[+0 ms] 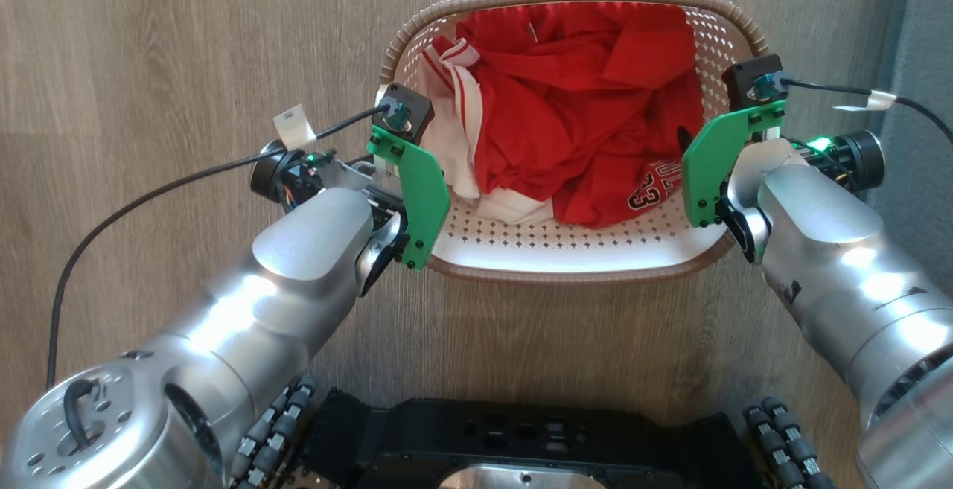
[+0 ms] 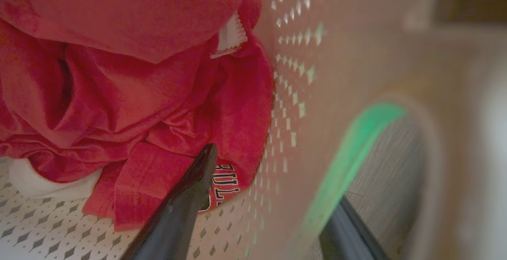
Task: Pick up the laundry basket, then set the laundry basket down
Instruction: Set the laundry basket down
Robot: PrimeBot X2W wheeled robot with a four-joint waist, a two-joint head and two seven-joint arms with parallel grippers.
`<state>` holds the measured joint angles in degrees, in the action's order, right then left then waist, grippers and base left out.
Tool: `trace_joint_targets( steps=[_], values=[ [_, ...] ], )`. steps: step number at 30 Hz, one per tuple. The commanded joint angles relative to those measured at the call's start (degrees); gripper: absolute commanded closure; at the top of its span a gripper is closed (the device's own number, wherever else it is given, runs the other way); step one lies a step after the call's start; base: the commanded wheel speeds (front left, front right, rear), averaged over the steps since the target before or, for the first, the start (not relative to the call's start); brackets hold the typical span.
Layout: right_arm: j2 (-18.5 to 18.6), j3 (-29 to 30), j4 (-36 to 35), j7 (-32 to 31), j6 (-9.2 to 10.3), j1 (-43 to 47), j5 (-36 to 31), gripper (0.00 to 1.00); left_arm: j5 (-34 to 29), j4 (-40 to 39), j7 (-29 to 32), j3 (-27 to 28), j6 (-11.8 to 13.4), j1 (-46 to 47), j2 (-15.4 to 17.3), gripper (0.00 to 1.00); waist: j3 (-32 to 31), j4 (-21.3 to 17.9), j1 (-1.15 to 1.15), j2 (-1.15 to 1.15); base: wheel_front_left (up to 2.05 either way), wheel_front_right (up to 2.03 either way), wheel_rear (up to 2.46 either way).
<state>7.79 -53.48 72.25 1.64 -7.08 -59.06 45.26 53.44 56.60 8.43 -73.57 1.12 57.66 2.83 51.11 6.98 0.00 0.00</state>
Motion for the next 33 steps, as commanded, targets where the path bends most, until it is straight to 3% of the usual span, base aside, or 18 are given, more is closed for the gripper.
trace_joint_targets(
  steps=[1,25,33],
  values=[
    [-1.9,-0.5,-0.3,0.8,-0.41,2.1,-0.4,0.00,-0.4,-1.0,-0.5,0.3,0.3,0.0,0.1,0.00,-0.1,0.1,0.00,0.00,0.00,0.00,0.00],
    [-3.1,-1.3,0.8,-1.4,-0.41,2.5,1.0,0.00,-0.6,-0.5,-0.2,0.2,0.6,0.2,0.0,0.00,-0.9,0.5,0.00,0.00,0.00,0.00,0.00],
    [-1.3,-3.3,1.6,-1.4,-0.41,1.5,-3.9,0.00,-0.4,-0.6,-0.4,0.2,0.5,-0.1,0.0,0.00,-1.8,0.6,0.00,0.00,0.00,0.00,0.00]
  ],
)
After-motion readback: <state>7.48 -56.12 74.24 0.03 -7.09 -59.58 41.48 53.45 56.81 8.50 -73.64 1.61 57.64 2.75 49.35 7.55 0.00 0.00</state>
